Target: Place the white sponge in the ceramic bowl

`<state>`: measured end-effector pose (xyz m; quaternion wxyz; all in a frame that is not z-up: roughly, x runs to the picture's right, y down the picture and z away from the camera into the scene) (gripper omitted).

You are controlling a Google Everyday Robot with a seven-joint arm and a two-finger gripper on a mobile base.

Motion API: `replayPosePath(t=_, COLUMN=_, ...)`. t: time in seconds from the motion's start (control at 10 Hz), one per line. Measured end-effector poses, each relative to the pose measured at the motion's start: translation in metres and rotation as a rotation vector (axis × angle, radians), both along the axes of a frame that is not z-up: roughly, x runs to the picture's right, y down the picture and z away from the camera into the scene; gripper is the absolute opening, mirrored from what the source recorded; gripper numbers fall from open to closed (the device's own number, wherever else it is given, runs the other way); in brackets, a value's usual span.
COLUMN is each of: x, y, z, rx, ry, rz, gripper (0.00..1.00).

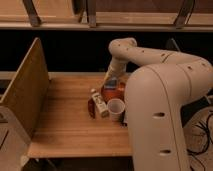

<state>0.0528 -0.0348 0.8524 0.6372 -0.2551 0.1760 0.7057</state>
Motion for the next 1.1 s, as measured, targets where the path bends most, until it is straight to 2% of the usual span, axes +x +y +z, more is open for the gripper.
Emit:
replayPosePath(t=0.6, x=0.0003, y=0.0003, z=0.0001, rx=-0.001, ry=0.000, rz=0.000, gripper=0.73)
replayPosePath(t=0.7, x=0.0005, y=0.0003, z=0.0001, rx=0.000, ry=0.000, rz=0.001, gripper=0.79)
replayPosePath(t=1.1, x=0.0012, y=0.0010, z=0.0007, rx=-0.002, ry=0.001, rz=0.001, gripper=0.80)
